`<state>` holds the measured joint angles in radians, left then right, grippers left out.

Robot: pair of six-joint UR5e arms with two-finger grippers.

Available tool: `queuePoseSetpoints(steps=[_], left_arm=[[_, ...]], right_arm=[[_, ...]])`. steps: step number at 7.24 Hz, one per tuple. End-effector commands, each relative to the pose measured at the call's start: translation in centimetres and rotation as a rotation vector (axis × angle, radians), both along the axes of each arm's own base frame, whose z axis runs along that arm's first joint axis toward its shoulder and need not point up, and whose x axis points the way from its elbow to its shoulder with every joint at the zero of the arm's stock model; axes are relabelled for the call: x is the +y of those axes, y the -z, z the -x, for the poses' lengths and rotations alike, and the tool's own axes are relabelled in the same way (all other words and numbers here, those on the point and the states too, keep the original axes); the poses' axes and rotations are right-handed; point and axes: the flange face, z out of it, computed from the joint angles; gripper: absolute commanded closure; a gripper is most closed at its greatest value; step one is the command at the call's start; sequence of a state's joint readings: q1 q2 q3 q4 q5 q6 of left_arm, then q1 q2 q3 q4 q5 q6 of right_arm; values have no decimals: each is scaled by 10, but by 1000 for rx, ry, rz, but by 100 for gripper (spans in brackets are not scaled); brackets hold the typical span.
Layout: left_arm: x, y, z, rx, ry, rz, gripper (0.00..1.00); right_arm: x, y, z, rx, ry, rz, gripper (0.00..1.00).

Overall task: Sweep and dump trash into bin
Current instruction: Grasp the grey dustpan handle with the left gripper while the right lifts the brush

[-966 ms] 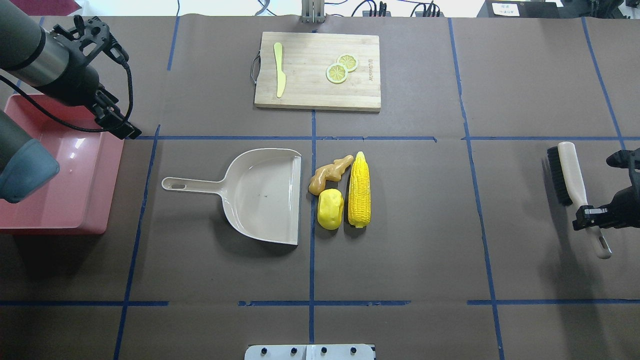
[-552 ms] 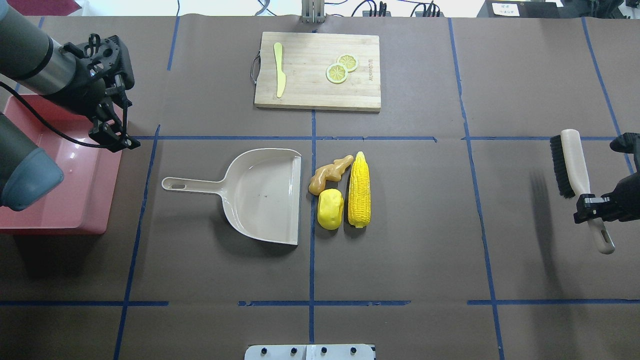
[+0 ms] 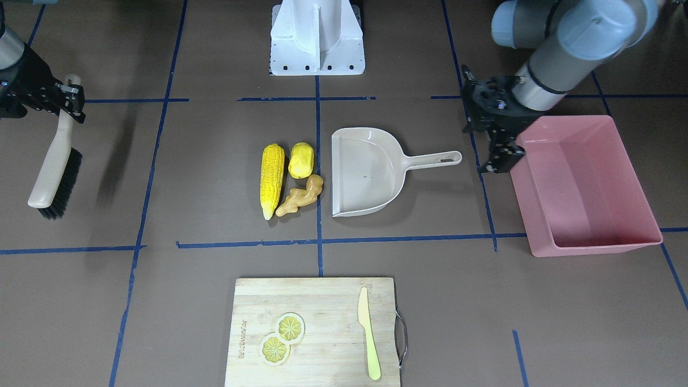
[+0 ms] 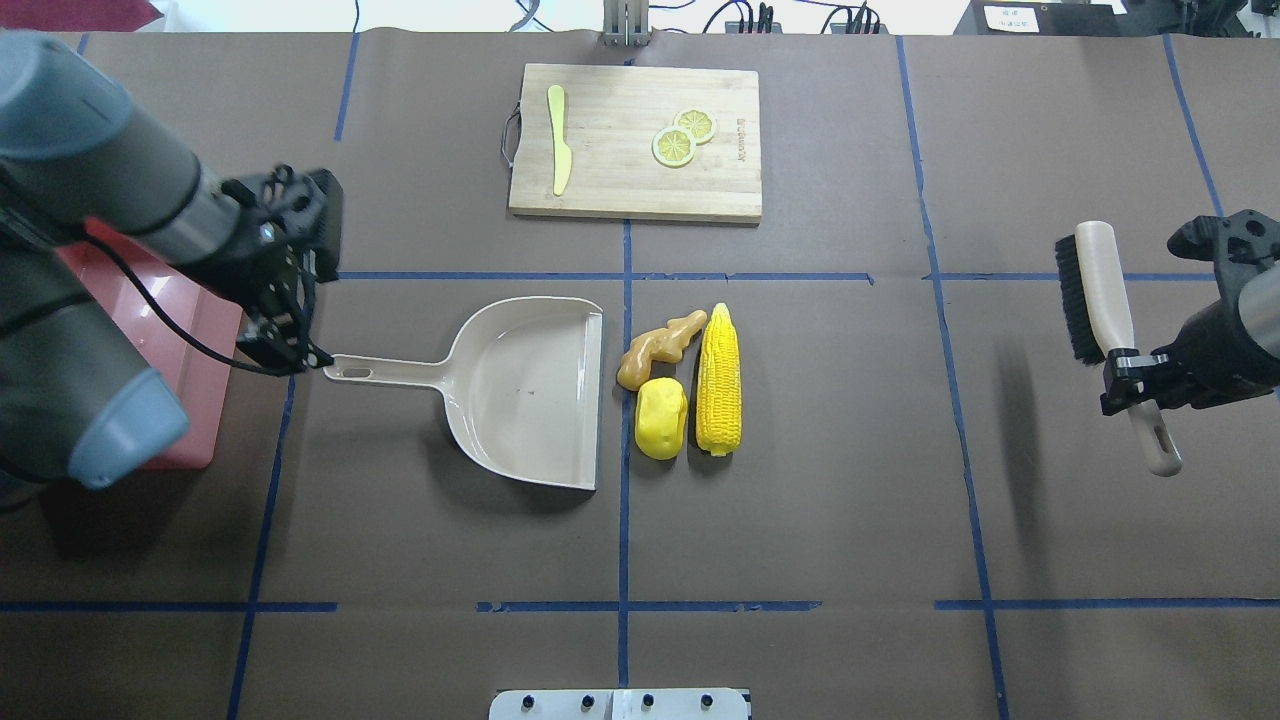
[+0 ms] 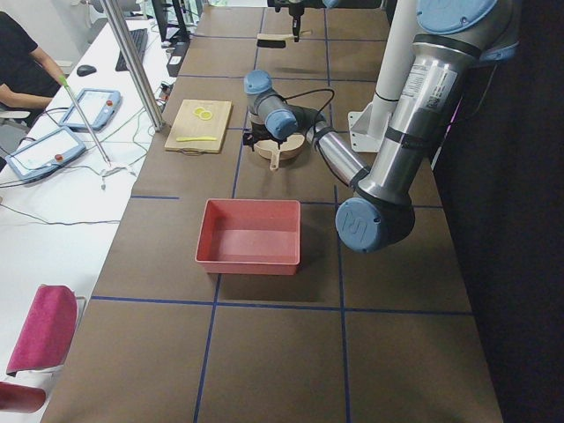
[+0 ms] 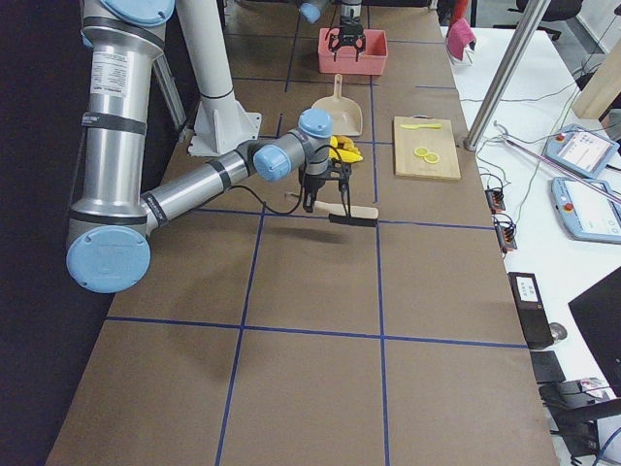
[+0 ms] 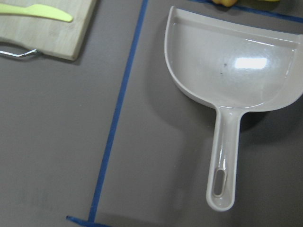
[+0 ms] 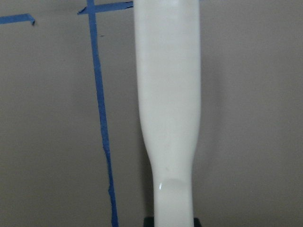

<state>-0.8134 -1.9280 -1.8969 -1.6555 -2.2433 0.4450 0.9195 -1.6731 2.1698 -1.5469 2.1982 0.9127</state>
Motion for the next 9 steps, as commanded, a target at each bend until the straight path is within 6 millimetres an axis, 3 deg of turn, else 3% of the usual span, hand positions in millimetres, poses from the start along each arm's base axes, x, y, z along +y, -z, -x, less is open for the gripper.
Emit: queuePoseSetpoints(steps=[1,5,9], left_arm=[[24,0,-43,-8,-80,8,0],[0,2,-66,-72,-19,-56,0],[-5,-18,-78,-105,-39,-44,0]], right_arm=[[-1,20,3,-11,4,-12,100],[-1,19,3,-8,4,-10,100],[-1,26,4,-25,7,-10,100]])
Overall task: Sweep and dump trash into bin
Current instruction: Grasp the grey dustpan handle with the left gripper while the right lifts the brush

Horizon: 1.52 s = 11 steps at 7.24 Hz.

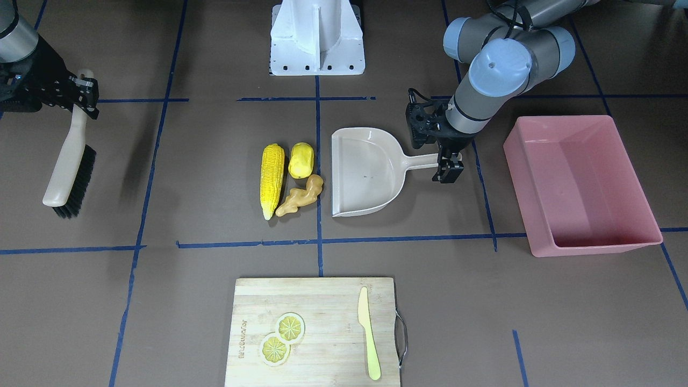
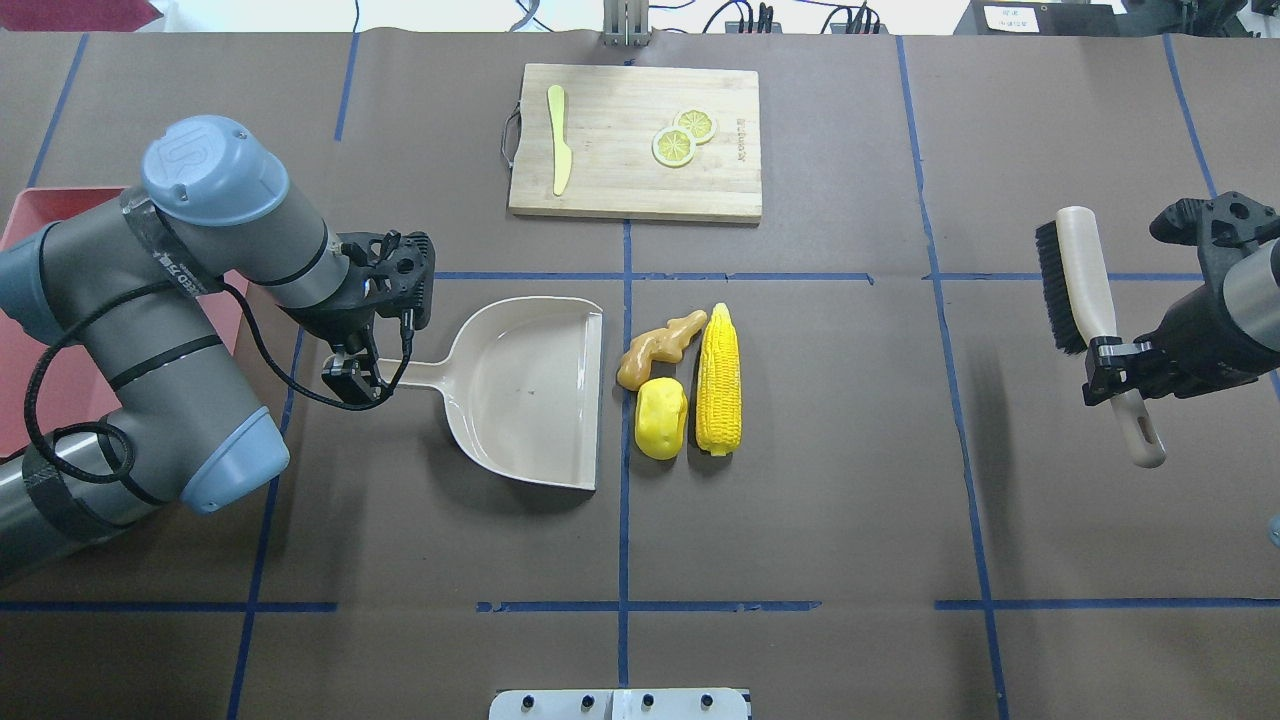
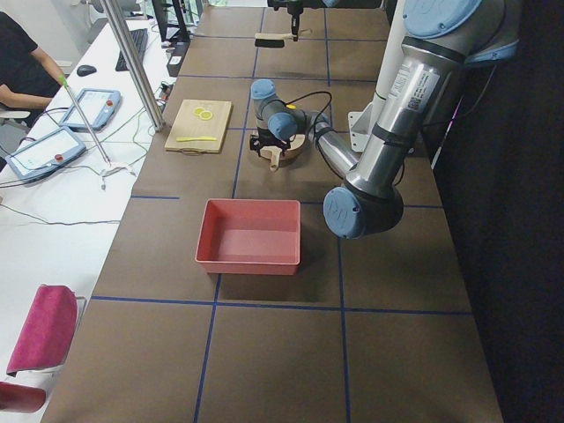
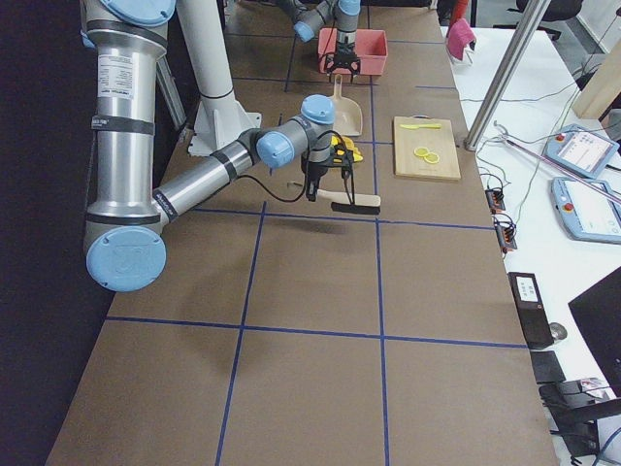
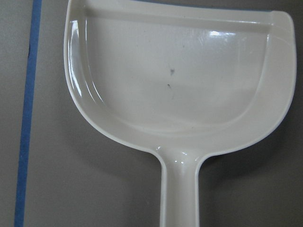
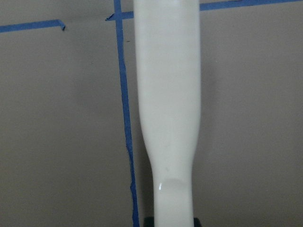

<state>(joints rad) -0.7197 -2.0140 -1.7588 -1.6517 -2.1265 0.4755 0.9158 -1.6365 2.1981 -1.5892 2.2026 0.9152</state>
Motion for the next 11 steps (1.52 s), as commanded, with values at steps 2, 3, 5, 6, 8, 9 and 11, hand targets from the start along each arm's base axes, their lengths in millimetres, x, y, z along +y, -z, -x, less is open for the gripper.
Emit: queuePoseSetpoints(steps=[2,3,5,6,8,9,11], left_arm=[[19,-11,-24,-19,-46,17,0],[21,-10,-25,-18,-49,17,0],[17,-10,-27,-29,-36,3,0],[12,-12,-25,-51,-8,-24,0],[9,-21,-28,-67,-6,-15,6],[10,-21,-29,-68,-7,-13,16],[10,-21,-29,-84,-2,2,46]], right_arm=[[2,4,2,-23,13,13,100],[2,4,2,-23,12,14,100],[1,3,2,-22,12,16,100],[1,2,2,-21,12,18,100],[2,3,2,-21,12,17,100],[1,3,2,-22,12,16,100],[1,4,2,-23,12,16,100]])
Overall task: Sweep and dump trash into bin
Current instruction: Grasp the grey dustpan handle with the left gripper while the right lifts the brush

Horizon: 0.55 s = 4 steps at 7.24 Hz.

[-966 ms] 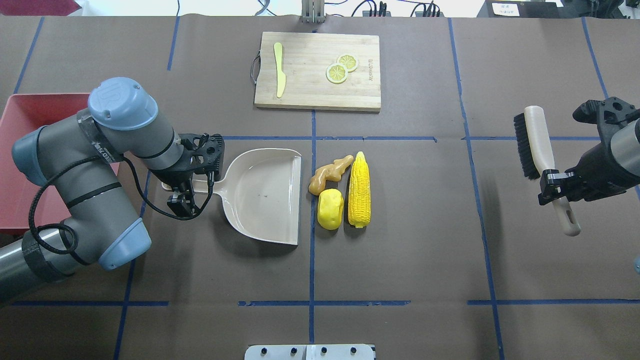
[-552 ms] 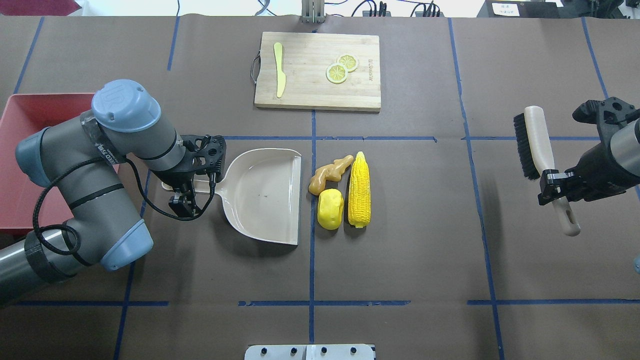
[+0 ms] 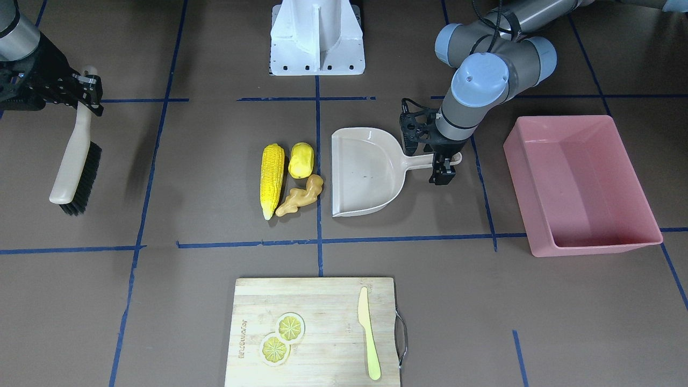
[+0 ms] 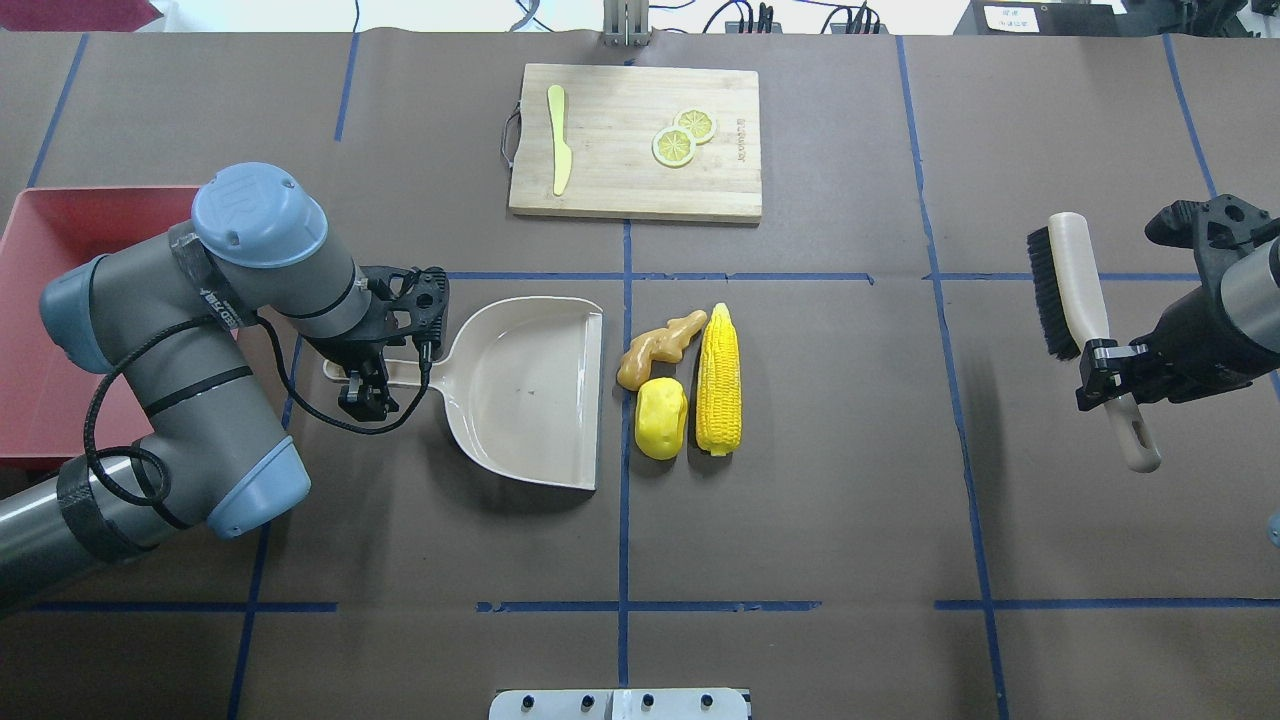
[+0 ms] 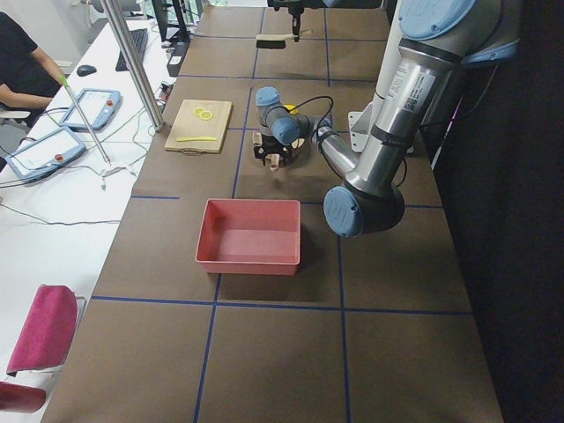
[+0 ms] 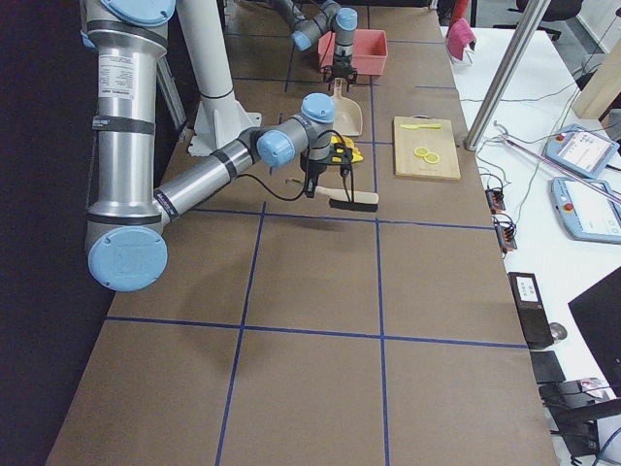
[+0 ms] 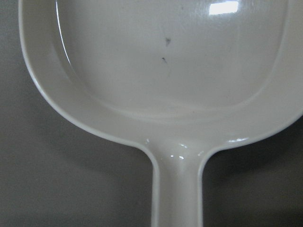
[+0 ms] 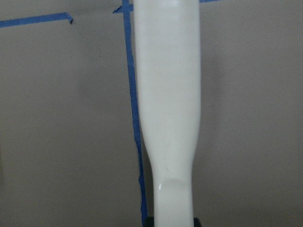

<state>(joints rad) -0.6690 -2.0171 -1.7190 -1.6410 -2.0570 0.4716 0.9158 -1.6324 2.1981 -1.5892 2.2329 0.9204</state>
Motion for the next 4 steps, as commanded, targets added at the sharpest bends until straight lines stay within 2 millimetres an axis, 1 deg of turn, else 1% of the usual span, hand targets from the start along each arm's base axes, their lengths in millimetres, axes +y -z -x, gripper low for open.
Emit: queuePoseSetpoints(steps=[1,2,3,4], left_arm=[[-1,5,-1,-32,3,24,56],[0,11,1,-40,8,25,75],[-3,12,3,-58,36,-5,92],[-4,13,4,-62,42,-12,98]], right_arm=[[0,0,0,-2,1,1,100],[1,-1,1,-12,10,16,100],[0,-1,2,-14,13,20,100],[0,-2,3,-15,14,20,100]])
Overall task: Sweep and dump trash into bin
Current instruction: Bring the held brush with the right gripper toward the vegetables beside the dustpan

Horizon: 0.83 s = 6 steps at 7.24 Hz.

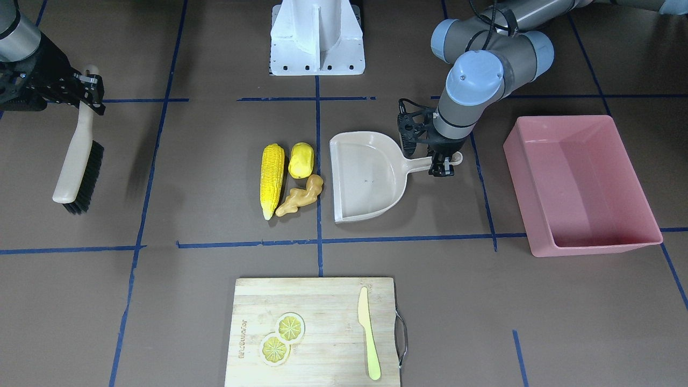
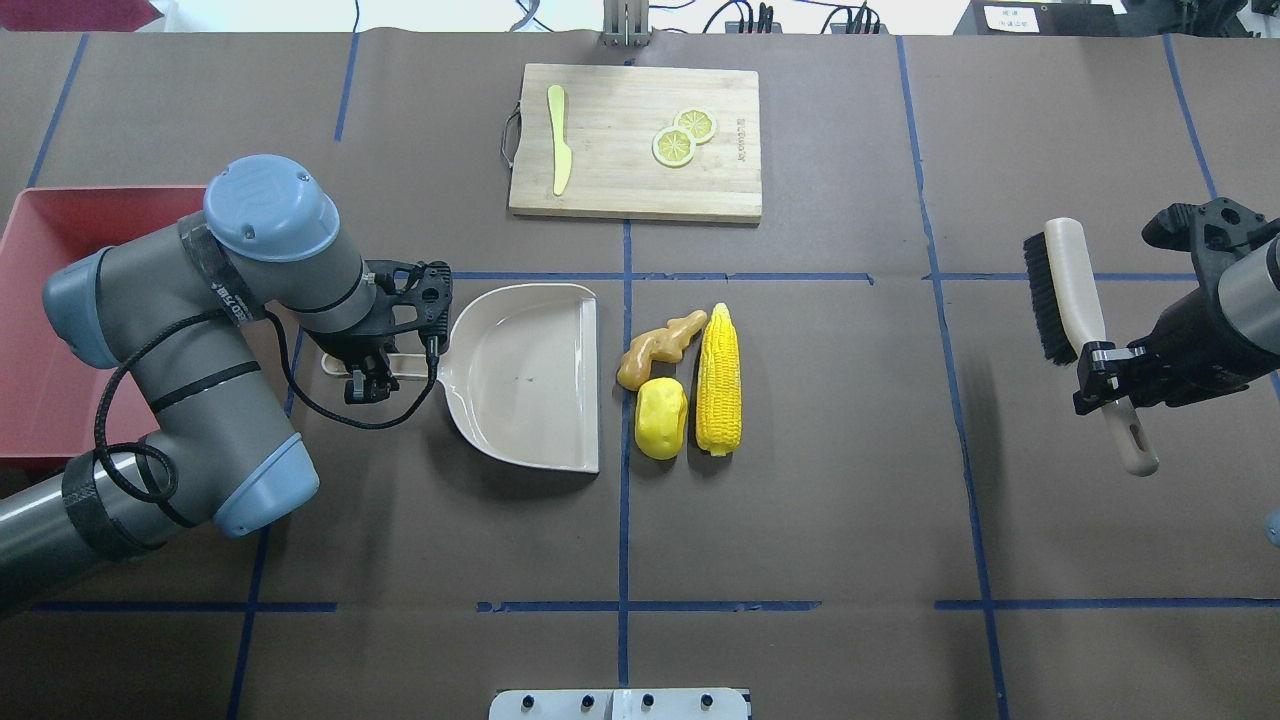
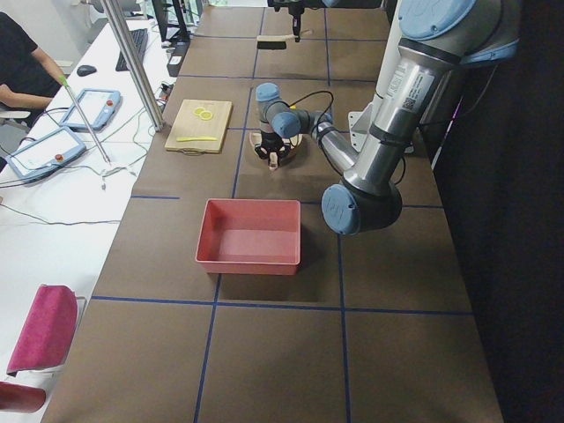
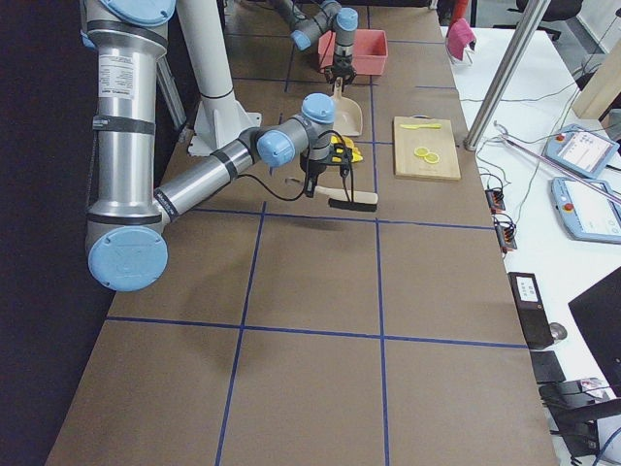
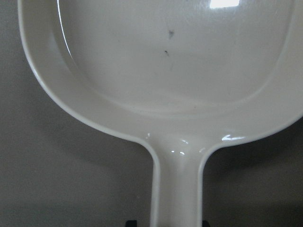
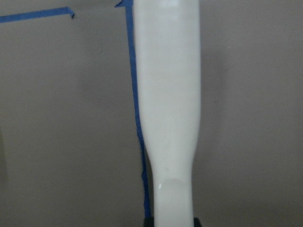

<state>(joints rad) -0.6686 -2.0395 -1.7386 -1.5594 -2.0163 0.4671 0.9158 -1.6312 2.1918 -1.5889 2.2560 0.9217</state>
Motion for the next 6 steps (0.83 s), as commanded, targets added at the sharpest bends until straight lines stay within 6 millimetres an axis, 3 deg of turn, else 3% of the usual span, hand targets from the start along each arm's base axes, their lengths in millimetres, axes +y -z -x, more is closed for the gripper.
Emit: queuePoseSetpoints(steps=[1,4,6], left_arm=[[-2,2,2,-11,15,-17,100],[-3,26,-1,-42,14,6,100],[-5,32,-1,-95,34,3,100]], right_arm=[[0,1,4,-6,9,0,100],[-14,48,41,-18,19,27,100],[-14,61,62,-12,47,26,100]])
